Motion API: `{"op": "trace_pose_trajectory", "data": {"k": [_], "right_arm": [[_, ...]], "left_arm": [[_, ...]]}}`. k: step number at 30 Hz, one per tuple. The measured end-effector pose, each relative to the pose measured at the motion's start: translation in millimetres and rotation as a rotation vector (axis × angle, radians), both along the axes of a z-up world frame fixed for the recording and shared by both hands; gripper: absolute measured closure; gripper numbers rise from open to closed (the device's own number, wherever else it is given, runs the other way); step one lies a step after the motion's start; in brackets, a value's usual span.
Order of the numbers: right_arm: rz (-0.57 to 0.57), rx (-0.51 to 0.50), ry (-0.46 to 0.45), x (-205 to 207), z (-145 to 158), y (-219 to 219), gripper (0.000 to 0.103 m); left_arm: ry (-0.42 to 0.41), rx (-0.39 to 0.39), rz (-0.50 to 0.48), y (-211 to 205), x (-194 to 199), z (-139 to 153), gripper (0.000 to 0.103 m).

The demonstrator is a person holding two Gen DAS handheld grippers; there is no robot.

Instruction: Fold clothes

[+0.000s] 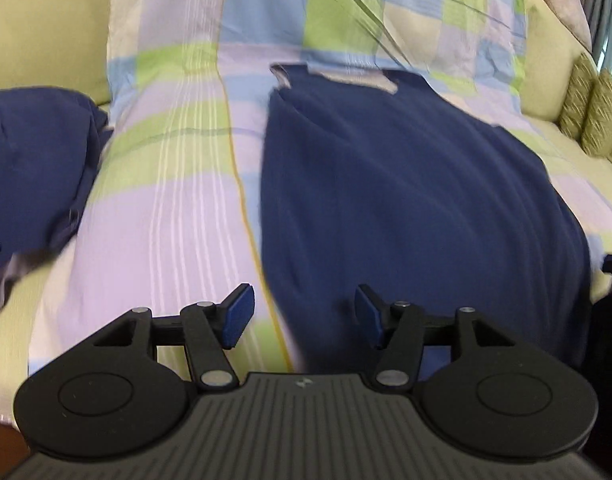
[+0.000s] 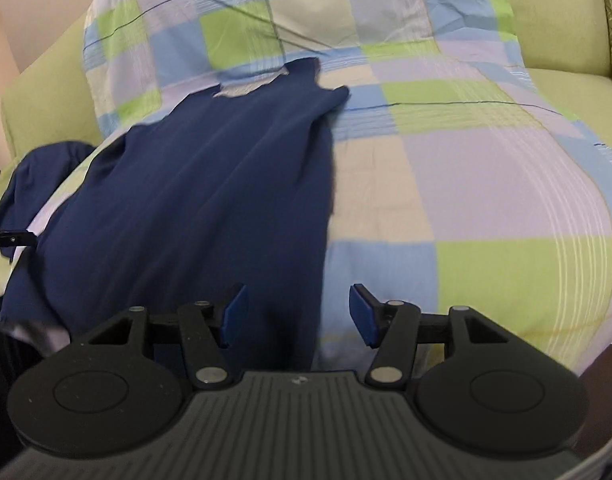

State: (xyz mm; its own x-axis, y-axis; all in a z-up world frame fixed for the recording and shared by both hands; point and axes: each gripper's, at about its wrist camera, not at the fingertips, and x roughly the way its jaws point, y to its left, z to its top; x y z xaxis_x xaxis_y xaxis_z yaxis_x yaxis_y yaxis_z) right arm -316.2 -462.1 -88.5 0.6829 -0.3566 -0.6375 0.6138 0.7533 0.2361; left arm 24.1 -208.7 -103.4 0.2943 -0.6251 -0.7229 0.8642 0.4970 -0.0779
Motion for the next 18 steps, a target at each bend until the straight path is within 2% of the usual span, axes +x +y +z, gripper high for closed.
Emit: {"op": "trace_pose_trajectory", "data": {"k": [5, 11, 13, 15, 18], "right_arm": [[0.024, 0.006, 0.029, -2.1, -6.7, 21.5, 0.044], [0.033, -0.003, 0.075, -6.8, -17.5, 41.9, 0.038], [0.037, 0.008, 0.074, -6.2, -19.6, 45.5, 0.038], [0.043, 0.006, 0.073, -4.6, -20.3, 48.0, 0.038], [0.051, 0.0, 0.077, -2.1, -20.3, 49.3, 0.038]], "left_arm": [[0.007, 0.077, -0.022, 3.4, -31.3, -7.1, 0.036], [0.086, 0.086, 0.108, -9.1, -51.8, -11.3, 0.035], [0.068, 0.108, 0.122, -16.4, -57.8, -12.5, 0.035], [0.022, 0.149, 0.111, -23.0, -62.5, -16.0, 0.038], [-0.026, 0.215, 0.096, -23.0, -62.7, -20.2, 0.063]]}}
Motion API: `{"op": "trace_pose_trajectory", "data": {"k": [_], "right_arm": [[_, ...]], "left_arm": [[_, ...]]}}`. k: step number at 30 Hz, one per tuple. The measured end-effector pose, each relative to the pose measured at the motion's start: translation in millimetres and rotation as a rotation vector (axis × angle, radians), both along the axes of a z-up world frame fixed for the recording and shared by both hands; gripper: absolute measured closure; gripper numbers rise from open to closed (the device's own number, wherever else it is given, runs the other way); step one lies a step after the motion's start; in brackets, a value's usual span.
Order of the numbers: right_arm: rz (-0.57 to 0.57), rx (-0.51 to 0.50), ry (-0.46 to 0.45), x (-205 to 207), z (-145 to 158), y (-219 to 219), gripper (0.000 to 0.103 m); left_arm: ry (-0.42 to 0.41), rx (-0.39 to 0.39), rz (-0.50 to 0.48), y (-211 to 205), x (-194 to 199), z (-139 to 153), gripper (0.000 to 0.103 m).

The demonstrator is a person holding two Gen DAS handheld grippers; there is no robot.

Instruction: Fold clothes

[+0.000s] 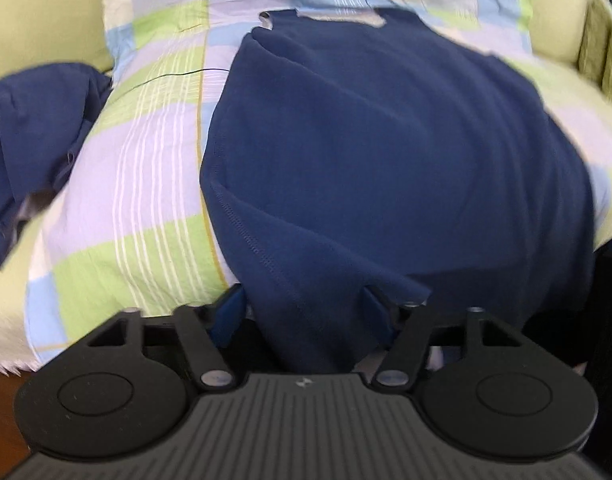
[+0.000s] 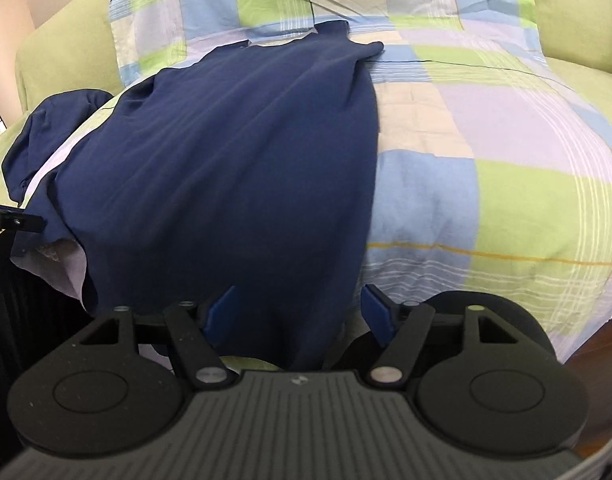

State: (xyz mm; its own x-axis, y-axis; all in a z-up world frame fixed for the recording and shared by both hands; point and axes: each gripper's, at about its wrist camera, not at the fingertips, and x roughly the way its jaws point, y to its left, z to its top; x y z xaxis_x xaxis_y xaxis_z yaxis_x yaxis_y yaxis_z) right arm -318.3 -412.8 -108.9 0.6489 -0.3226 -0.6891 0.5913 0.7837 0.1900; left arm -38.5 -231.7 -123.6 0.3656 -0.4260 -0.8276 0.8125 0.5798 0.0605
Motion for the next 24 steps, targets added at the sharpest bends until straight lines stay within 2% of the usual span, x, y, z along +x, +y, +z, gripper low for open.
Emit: {"op": "trace_pose_trajectory", "data": {"k": [2, 4, 10, 12, 13, 14, 16, 17, 20, 22, 24], "right_arm": [[0.008, -0.008, 0.015, -0.2, 0.9, 1.4, 0.038], [0.018, -0.016, 0.036, -0.5, 0.9, 1.6, 0.038], [0.04, -0.011, 0.074, 2.7, -4.4, 0.4, 0.037], [0.054, -0.009, 0.081, 4.7, -5.5, 0.0, 0.034], [0.058, -0.007, 0.081, 5.3, -5.8, -0.4, 0.034], [0.063, -0.005, 0.081, 5.9, -6.2, -0.7, 0.033], [0.07, -0.005, 0.084, 7.4, -7.0, -0.8, 0.033], [0.074, -0.006, 0.085, 8.4, -7.3, -0.7, 0.032], [0.079, -0.005, 0.082, 11.2, -7.8, -1.7, 0.031], [0.079, -0.004, 0.076, 12.5, -7.9, -2.6, 0.031], [0.079, -0.002, 0.07, 13.6, -7.8, -3.3, 0.03]], "left_arm": [[-0.008, 0.018, 0.004, 7.9, 5.3, 2.4, 0.076], [-0.014, 0.026, 0.007, 17.3, 10.6, 5.3, 0.08], [-0.034, 0.027, 0.055, 37.7, 22.2, 15.7, 0.081], [-0.018, 0.009, 0.074, 43.0, 24.4, 19.1, 0.072], [-0.003, -0.014, 0.075, 44.5, 22.8, 21.7, 0.053], [0.016, -0.044, 0.074, 45.5, 20.2, 24.6, 0.042], [-0.025, -0.036, 0.0, 36.9, 3.7, 27.1, 0.039], [-0.066, -0.012, -0.038, 30.7, -7.2, 25.6, 0.035], [-0.146, 0.062, -0.117, 8.1, -38.1, 16.0, 0.031], [-0.192, 0.113, -0.119, -3.8, -48.9, 3.1, 0.031], [-0.27, 0.196, -0.109, -19.1, -59.1, -14.7, 0.03]]}}
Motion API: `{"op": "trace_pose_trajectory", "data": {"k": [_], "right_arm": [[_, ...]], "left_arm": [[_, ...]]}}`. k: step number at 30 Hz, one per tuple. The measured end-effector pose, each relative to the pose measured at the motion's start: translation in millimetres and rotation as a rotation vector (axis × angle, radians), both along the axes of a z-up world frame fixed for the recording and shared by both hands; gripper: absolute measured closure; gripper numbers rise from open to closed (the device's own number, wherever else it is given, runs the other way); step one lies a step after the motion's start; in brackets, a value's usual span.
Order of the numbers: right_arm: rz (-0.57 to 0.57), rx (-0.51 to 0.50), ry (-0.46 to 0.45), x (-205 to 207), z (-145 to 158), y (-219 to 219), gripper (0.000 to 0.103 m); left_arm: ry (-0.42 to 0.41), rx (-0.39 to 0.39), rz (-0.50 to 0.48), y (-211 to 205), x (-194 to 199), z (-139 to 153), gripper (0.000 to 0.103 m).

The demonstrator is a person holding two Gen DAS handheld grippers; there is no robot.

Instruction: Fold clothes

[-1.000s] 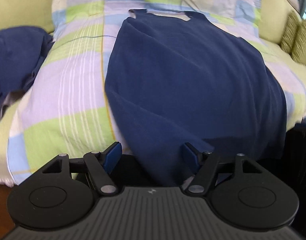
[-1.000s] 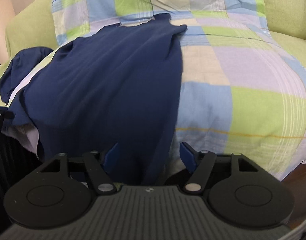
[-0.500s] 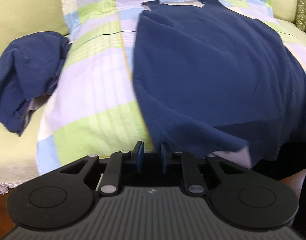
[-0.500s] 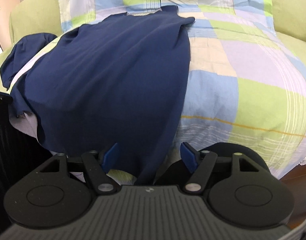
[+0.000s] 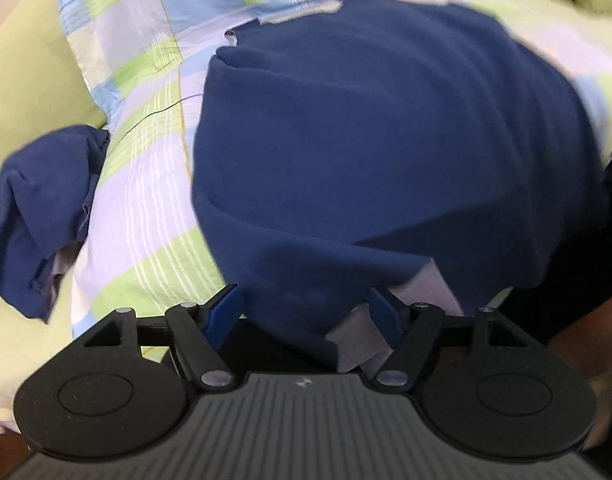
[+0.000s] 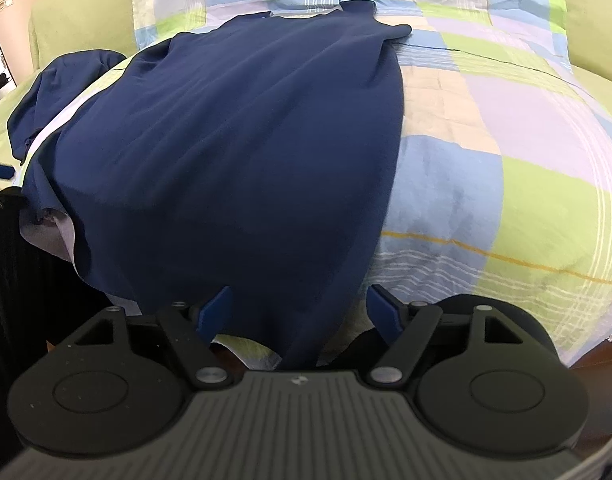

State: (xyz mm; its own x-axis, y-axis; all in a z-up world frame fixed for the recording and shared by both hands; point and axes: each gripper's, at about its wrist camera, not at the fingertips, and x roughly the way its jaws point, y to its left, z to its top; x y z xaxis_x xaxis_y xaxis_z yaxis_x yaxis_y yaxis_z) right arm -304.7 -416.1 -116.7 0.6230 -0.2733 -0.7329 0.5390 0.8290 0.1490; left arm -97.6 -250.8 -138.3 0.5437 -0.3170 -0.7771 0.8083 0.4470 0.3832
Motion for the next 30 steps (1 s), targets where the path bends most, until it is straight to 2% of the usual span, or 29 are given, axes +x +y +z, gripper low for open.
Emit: {"op": "trace_pose_trajectory", "data": {"k": [4, 6, 7, 11, 13, 15, 18, 20, 23, 26, 30], "right_arm": [[-0.007, 0.007, -0.017, -0.4, 0.3, -0.9, 0.03], [-0.014, 0.008, -0.025, -3.0, 0.6, -1.7, 0.029], [-0.018, 0.008, -0.028, -4.6, 0.9, -2.4, 0.029], [-0.037, 0.006, -0.036, -11.2, 1.1, -6.8, 0.028], [-0.033, 0.004, -0.037, -11.0, 0.9, -7.5, 0.028], [-0.019, 0.002, -0.025, -7.1, 0.3, -7.4, 0.028], [0.004, 0.008, -0.007, -2.9, -0.1, -7.5, 0.026], [0.035, 0.009, 0.032, 2.6, -1.6, -6.1, 0.026], [0.077, -0.004, 0.085, 7.5, -4.5, -6.9, 0.025], [0.106, -0.012, 0.126, 15.3, -8.8, -11.1, 0.025], [0.123, 0.034, 0.159, 30.7, -14.2, -25.6, 0.025]], "left_arm": [[-0.166, 0.144, 0.004, -22.9, -16.2, -32.0, 0.03], [-0.232, 0.16, 0.008, -23.4, -20.8, -36.8, 0.03], [-0.243, 0.138, 0.024, -19.6, -21.0, -33.5, 0.03], [-0.229, 0.04, 0.134, 8.5, -7.5, -9.7, 0.032], [-0.18, 0.009, 0.15, 19.4, 0.4, -3.4, 0.033], [-0.153, -0.006, 0.142, 22.8, 3.0, -1.3, 0.038], [-0.148, -0.019, 0.105, 21.5, 1.3, 2.1, 0.057], [-0.167, -0.031, 0.09, 21.0, -2.2, 4.7, 0.082], [-0.183, -0.055, 0.071, 24.8, -9.1, 12.8, 0.088], [-0.164, -0.078, 0.069, 24.6, -8.4, 18.2, 0.093], [-0.15, -0.098, 0.075, 21.8, 1.1, 23.6, 0.093]]}}
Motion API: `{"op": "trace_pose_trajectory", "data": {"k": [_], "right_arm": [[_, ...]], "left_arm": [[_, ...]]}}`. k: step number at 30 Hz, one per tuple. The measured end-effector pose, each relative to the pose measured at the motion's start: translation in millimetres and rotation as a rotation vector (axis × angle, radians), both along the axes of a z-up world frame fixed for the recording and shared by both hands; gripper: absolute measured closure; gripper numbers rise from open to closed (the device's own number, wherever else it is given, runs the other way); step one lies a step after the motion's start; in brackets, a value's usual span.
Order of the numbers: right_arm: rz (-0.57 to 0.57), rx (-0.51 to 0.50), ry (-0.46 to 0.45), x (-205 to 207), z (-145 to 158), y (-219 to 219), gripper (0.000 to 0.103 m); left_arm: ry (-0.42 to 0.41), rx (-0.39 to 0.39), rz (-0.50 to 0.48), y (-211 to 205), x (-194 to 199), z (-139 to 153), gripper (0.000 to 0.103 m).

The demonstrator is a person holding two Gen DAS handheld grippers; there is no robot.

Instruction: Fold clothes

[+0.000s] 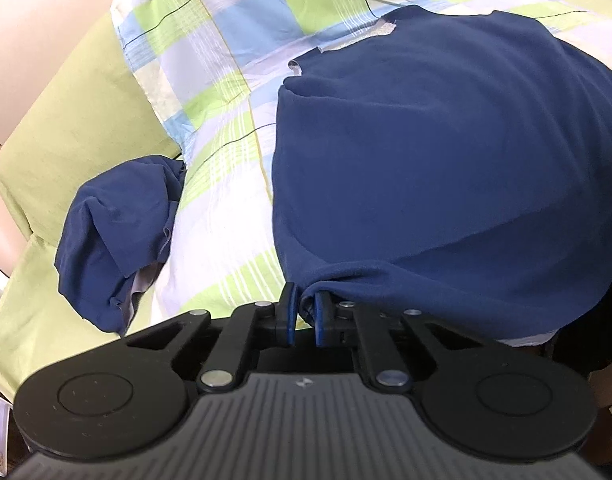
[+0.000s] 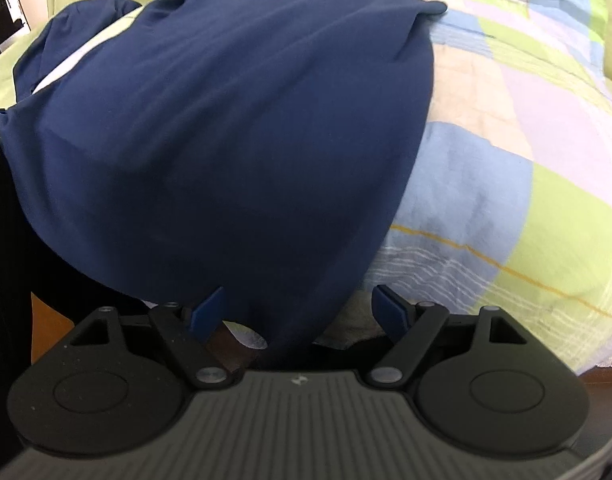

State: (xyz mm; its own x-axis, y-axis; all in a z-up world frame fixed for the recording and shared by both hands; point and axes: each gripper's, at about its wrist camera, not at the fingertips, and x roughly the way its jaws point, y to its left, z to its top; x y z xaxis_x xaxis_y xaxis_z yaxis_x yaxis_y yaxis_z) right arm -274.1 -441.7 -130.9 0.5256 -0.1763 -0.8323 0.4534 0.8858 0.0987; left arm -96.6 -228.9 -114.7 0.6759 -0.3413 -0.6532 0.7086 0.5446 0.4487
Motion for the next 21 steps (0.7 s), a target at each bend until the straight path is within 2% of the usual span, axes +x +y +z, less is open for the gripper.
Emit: {"op": "trace_pose_trajectory", "data": {"k": [3, 4, 5, 6, 7, 9, 12, 16, 21], "right_arm": [[-0.007, 0.04, 0.035, 9.1, -5.9, -12.2, 0.027], [-0.01, 0.061, 0.039, 10.2, -8.0, -16.8, 0.031], [-0.014, 0.083, 0.042, 11.2, -10.3, -21.9, 0.051], [-0.018, 0.092, 0.042, 10.7, -10.5, -24.6, 0.09], [-0.022, 0.098, 0.042, 9.9, -10.2, -26.8, 0.101], [-0.031, 0.121, 0.008, 2.4, -1.8, -27.8, 0.101], [-0.043, 0.157, -0.062, -10.7, 19.0, -25.8, 0.101], [-0.059, 0.185, -0.188, -30.3, 68.1, -24.1, 0.101], [-0.054, 0.166, -0.317, -49.9, 134.3, -22.7, 0.101]], "left_arm": [[0.009, -0.008, 0.005, 0.3, 0.1, -0.8, 0.093], [0.012, -0.011, 0.005, 1.0, 1.0, -0.8, 0.093], [0.015, -0.014, 0.006, 1.4, 2.7, -1.1, 0.093], [0.016, -0.017, 0.007, 2.4, 2.8, -0.7, 0.093], [0.019, -0.024, 0.007, 3.8, 3.7, -0.1, 0.093], [0.02, -0.041, 0.006, 6.0, 3.5, 2.4, 0.097], [0.003, -0.071, -0.003, 11.1, 5.8, 13.4, 0.097], [-0.023, -0.123, -0.018, 18.6, 5.2, 36.3, 0.097], [-0.06, -0.198, -0.034, 32.0, -0.9, 69.0, 0.098]]}}
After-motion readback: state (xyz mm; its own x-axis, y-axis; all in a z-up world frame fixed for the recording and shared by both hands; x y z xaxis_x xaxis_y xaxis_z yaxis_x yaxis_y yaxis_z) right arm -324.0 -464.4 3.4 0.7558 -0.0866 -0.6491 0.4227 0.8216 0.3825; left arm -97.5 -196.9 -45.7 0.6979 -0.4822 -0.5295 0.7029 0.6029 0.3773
